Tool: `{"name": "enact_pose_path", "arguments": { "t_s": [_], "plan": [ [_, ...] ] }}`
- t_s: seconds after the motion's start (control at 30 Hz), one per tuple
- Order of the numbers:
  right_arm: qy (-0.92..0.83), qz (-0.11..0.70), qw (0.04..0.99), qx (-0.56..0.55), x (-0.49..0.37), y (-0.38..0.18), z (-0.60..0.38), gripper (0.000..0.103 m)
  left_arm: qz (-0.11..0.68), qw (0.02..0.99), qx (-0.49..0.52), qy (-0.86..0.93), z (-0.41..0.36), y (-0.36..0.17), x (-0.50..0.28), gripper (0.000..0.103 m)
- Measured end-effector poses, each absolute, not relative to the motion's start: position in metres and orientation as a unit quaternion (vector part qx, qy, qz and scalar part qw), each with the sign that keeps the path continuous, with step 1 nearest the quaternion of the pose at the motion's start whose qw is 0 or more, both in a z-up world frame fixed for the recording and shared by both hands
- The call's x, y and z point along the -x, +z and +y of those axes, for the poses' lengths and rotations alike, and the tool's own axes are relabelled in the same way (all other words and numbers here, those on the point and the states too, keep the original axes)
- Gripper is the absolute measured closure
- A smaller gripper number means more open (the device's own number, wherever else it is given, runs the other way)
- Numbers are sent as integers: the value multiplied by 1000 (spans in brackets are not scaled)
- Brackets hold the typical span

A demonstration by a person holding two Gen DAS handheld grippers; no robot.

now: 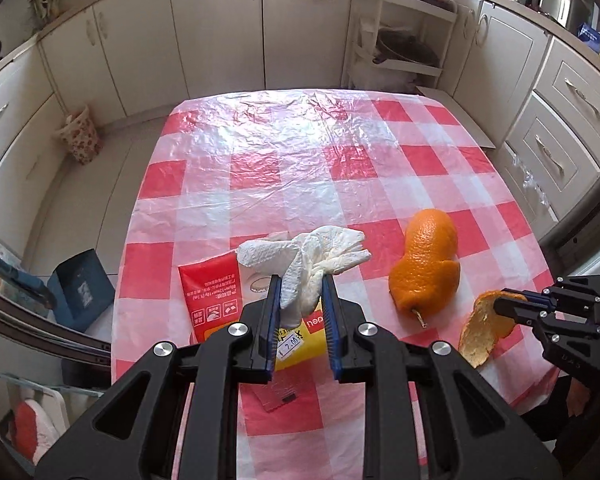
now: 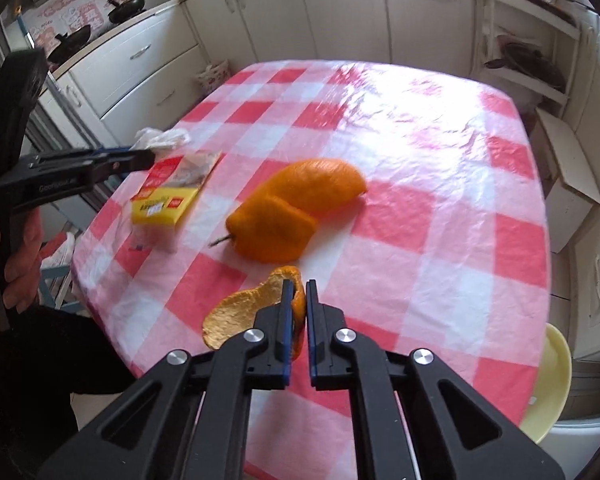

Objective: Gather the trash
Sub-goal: 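Carry the tissue and orange peel to the yellow bin and release both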

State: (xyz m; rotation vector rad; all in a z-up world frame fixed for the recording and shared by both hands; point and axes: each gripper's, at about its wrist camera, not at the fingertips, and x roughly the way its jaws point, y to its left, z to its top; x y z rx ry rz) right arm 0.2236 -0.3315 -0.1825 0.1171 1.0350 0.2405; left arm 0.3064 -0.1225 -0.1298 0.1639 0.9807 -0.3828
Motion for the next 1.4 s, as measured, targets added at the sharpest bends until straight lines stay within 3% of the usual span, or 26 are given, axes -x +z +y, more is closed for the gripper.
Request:
{"name": "enact_pose_path", "arguments": {
  "t_s": [0.57, 1.0, 1.27, 1.4],
  "plan": [
    [94, 466, 875, -90, -218, -167, -359, 96, 448, 864, -81, -217, -146, -126, -299, 84],
    [51, 422, 898, -115, -190, -129, -427, 96, 420, 855, -64, -296, -210, -107, -261, 84],
    [-32, 478, 878, -21, -173, -144, -492, 96, 436, 820, -67, -365, -297, -116, -219, 84],
    [-66, 542, 836, -55, -171, -186, -539, 96, 449, 791, -91, -406, -358, -134, -194, 84]
  ]
}}
